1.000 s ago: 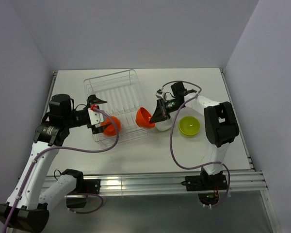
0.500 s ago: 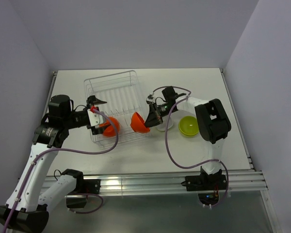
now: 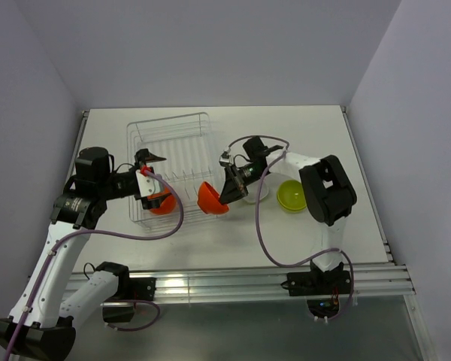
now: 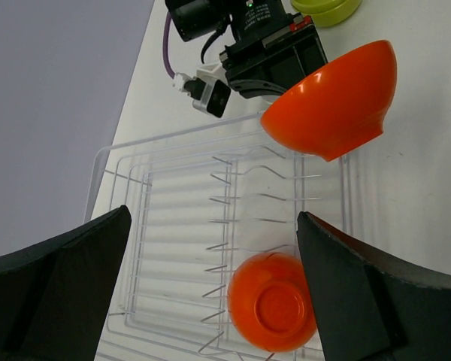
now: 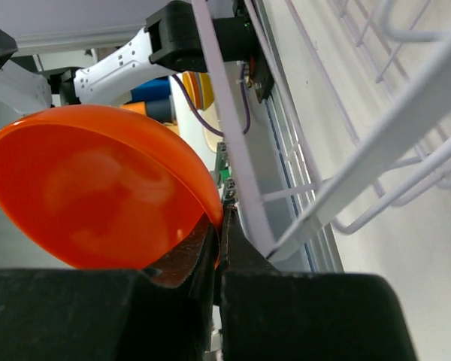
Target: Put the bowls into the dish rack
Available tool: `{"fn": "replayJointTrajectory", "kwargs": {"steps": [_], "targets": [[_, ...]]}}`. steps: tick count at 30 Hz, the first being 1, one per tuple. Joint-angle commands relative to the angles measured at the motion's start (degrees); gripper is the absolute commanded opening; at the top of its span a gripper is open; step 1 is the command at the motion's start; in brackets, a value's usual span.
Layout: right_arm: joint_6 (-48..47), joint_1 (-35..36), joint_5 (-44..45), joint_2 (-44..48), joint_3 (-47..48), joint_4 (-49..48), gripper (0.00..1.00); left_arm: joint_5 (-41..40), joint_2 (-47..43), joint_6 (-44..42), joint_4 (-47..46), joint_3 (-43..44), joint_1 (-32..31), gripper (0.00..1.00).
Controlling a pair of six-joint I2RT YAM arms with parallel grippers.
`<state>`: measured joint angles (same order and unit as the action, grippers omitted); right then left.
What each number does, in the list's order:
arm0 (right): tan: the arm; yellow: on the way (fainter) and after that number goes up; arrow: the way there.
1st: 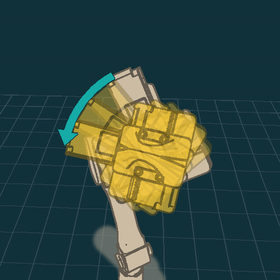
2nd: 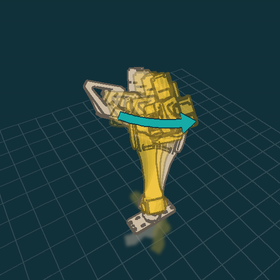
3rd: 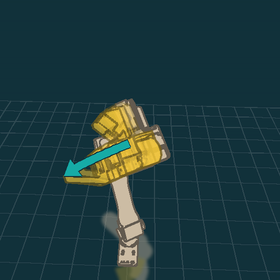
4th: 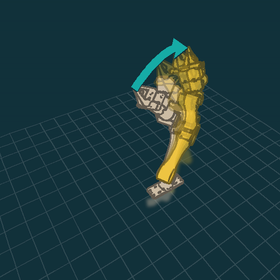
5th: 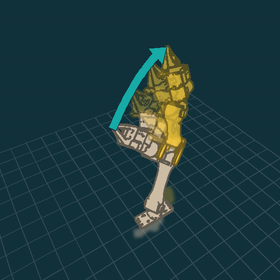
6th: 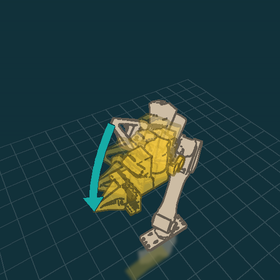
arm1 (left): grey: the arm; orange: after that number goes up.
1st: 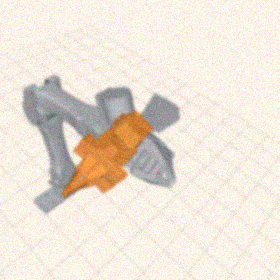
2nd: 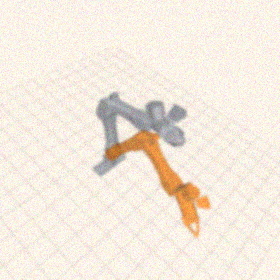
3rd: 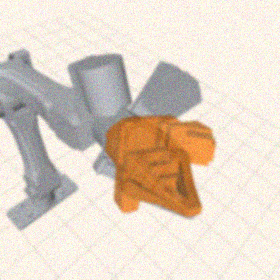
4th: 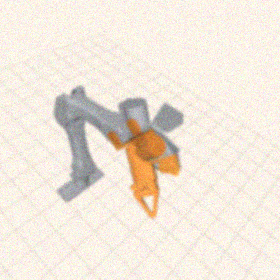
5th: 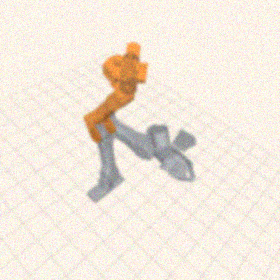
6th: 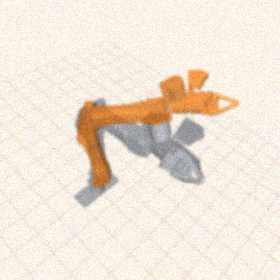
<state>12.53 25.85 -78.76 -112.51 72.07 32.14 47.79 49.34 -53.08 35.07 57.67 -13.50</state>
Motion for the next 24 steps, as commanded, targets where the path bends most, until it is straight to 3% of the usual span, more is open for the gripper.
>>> {"fn": "replayJointTrajectory", "kwargs": {"steps": [1,5,8,14,17,21,24], "targets": [[0.28,-0.88,0.36,8.61,0.44,0.83,0.0,2.48,0.23,-0.8,-2.1,2.18,-0.39,0.99],[3.2,-1.33,1.5,15.37,-2.2,-3.13,0.0,3.54,0.76,0.17,-4.22,2.8,-0.91,0.99],[1.71,-1.32,2.03,17.14,-1.68,-0.78,0.0,4.33,0.49,-2.37,-3.61,2.97,-1.79,0.99],[-6.28,-0.89,0.1,17.59,1.75,8.79,0.0,0.38,-3.8,-21.34,-0.44,1.57,-8.81,0.99],[-16.19,0.17,1.5,16.89,3.25,17.3,0.0,-2.43,-6.18,-35.89,3.14,0.16,-13.39,1.0],[-14.39,0.87,3.52,19.16,-0.08,15.6,0.0,-3.67,-6.1,-45.68,10.69,1.48,-18.66,0.99],[-13.77,1.4,4.84,20.66,-2.55,14.27,0.0,-5.07,-4.61,-47.73,11.43,1.22,-23.3,0.99]]}}
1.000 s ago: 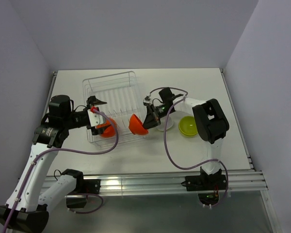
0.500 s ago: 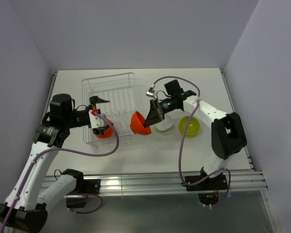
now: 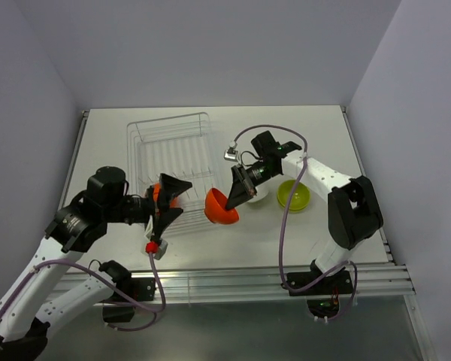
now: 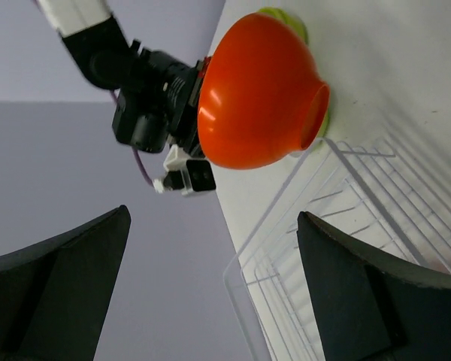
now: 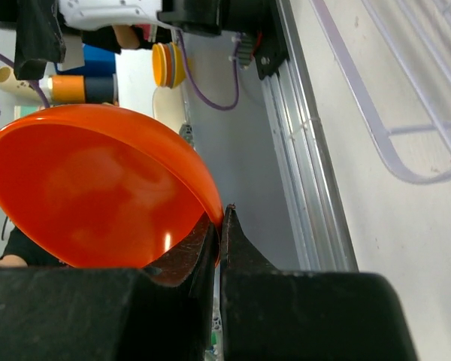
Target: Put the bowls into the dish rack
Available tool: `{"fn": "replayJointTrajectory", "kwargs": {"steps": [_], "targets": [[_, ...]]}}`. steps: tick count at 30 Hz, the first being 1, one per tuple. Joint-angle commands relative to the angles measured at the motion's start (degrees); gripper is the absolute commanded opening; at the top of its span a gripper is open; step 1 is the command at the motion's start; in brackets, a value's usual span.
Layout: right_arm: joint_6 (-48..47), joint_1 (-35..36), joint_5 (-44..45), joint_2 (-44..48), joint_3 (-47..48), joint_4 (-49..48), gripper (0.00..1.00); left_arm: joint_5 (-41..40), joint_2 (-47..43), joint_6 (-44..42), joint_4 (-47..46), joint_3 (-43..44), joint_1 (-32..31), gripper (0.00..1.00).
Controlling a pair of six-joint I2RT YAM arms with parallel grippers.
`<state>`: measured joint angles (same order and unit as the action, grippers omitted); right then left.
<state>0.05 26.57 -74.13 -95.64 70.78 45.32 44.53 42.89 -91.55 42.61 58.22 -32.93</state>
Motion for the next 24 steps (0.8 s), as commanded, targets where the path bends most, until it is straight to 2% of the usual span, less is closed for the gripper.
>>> {"fn": "replayJointTrajectory", "kwargs": {"steps": [1,12,20,24], "targets": [[-1.02,1.03,0.39,4.14,-1.78,0.65,0.0,-2.51,2.36,-8.48,2.84,0.5,-5.29,1.0],[-0.14,1.73,2.85,6.96,-6.01,-1.73,0.0,-12.7,6.33,-9.08,-5.6,-4.33,-22.16,1.0],[-0.23,3.4,3.64,5.81,-5.92,-1.46,0.0,-18.16,7.47,-8.03,-10.44,-6.89,-27.01,1.0],[-0.14,4.02,3.73,5.11,-5.57,-1.64,0.0,-19.75,8.43,-6.81,-9.65,-6.45,-27.98,0.98]]}}
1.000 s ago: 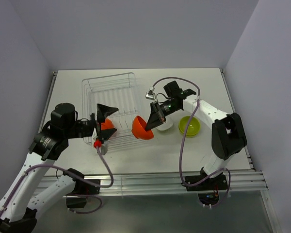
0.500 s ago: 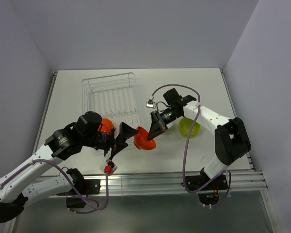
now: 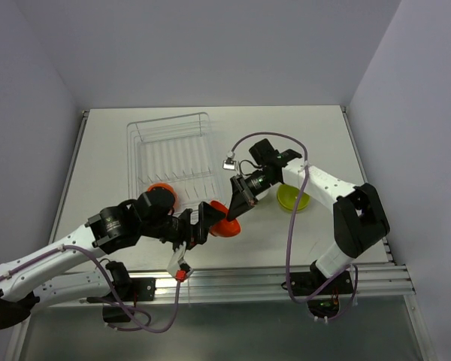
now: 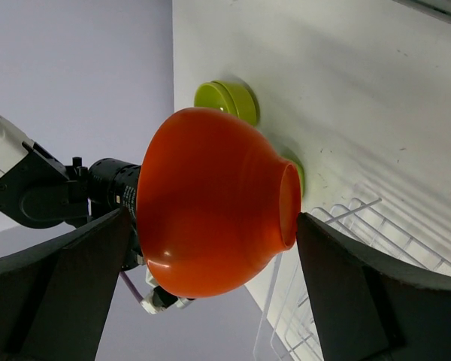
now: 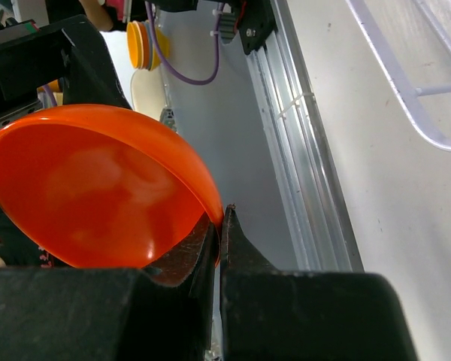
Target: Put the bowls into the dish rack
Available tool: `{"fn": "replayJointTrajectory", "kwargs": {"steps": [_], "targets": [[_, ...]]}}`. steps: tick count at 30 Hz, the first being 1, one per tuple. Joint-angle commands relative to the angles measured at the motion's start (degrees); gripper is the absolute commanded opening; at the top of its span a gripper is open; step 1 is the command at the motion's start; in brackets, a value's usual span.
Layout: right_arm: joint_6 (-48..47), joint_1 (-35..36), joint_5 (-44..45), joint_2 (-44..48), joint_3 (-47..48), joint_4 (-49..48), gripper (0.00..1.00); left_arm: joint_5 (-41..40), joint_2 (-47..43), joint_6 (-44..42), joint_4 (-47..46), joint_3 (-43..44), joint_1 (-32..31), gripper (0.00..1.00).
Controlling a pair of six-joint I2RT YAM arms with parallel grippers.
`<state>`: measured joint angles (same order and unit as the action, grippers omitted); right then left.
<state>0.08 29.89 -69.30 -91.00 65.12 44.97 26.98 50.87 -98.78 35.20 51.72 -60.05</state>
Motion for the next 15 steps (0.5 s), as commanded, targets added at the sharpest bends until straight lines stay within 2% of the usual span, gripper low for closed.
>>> {"fn": "replayJointTrajectory", "kwargs": {"steps": [1,4,7,9,15], "targets": [[-0.16,0.78,-1.02,0.21,0.09,-1.38,0.0,-2.46,0.63,0.78,-2.33,0.04,-1.12,0.97],[-0.16,0.78,-1.19,-0.23,0.01,-1.73,0.0,-3.25,0.63,1.22,-2.68,-0.22,-1.3,0.93],[-0.16,0.7,-1.45,-0.58,0.18,-1.82,0.0,-3.69,0.89,1.22,-1.81,-0.05,-1.56,0.81],[-0.16,0.87,-1.19,-0.58,0.36,-1.47,0.0,-3.69,1.07,1.4,-1.37,0.22,-1.73,0.65],[1.42,0.87,-1.37,-0.84,0.27,-1.9,0.0,-2.64,1.07,0.96,-0.31,0.66,-1.91,0.49]]}}
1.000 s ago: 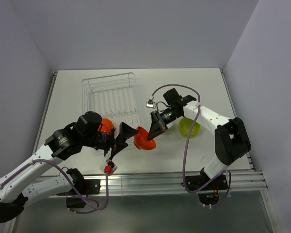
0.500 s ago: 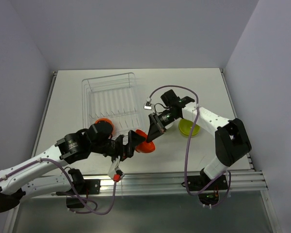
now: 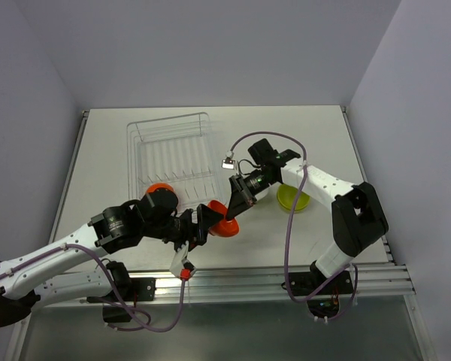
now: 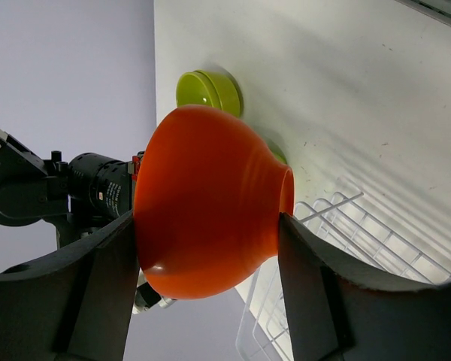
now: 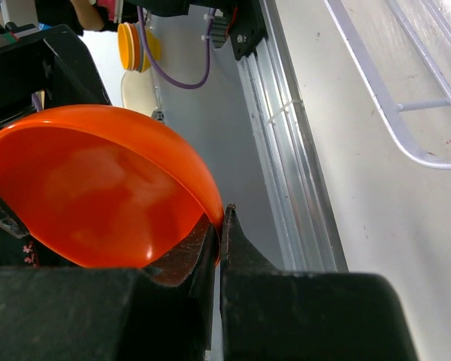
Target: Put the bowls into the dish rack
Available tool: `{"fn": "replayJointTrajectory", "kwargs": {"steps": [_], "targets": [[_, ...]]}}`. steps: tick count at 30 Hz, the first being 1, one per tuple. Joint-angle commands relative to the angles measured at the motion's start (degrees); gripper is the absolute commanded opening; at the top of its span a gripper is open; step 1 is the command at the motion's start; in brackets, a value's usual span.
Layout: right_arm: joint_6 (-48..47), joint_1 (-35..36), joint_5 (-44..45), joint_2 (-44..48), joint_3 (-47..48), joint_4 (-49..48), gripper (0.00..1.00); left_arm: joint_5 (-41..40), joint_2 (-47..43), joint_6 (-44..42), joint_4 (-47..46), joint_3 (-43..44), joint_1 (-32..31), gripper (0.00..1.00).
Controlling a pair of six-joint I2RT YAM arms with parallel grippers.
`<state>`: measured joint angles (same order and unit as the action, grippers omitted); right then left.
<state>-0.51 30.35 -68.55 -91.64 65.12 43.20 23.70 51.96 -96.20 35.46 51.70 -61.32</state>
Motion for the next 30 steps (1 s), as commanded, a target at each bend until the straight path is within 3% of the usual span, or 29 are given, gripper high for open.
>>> {"fn": "replayJointTrajectory", "kwargs": {"steps": [1,10,12,15,19,25,27,30], "targets": [[2.18,0.33,-2.11,-0.21,0.27,-0.13,0.0,0.64,-0.02,-1.71,-0.14,0.68,-0.82,0.47],[2.18,0.41,-1.85,-1.09,0.97,0.04,0.0,-0.59,-0.11,0.66,-1.27,0.68,-2.14,0.2],[2.18,0.41,-1.85,-1.09,1.06,0.22,0.04,-1.2,-0.02,1.89,-1.71,0.85,-2.49,0.1],[2.36,0.41,-1.67,-1.27,1.23,0.22,0.07,-1.73,0.33,3.21,-1.8,1.56,-2.58,0.03],[2.54,0.41,-1.41,-1.53,1.15,0.04,0.22,-2.43,0.24,4.36,-2.94,1.38,-2.75,0.0],[2.54,0.41,-0.53,-1.53,1.23,0.39,0.55,-3.05,-0.11,5.94,-2.77,2.0,-2.93,0.0],[2.54,0.33,-0.7,-1.44,1.41,0.48,0.55,-3.22,-0.2,6.64,-3.03,2.09,-2.93,0.0],[2.8,0.41,-0.27,-1.44,1.94,0.57,0.67,-3.23,-0.28,7.17,-2.59,2.35,-2.93,0.0]]}}
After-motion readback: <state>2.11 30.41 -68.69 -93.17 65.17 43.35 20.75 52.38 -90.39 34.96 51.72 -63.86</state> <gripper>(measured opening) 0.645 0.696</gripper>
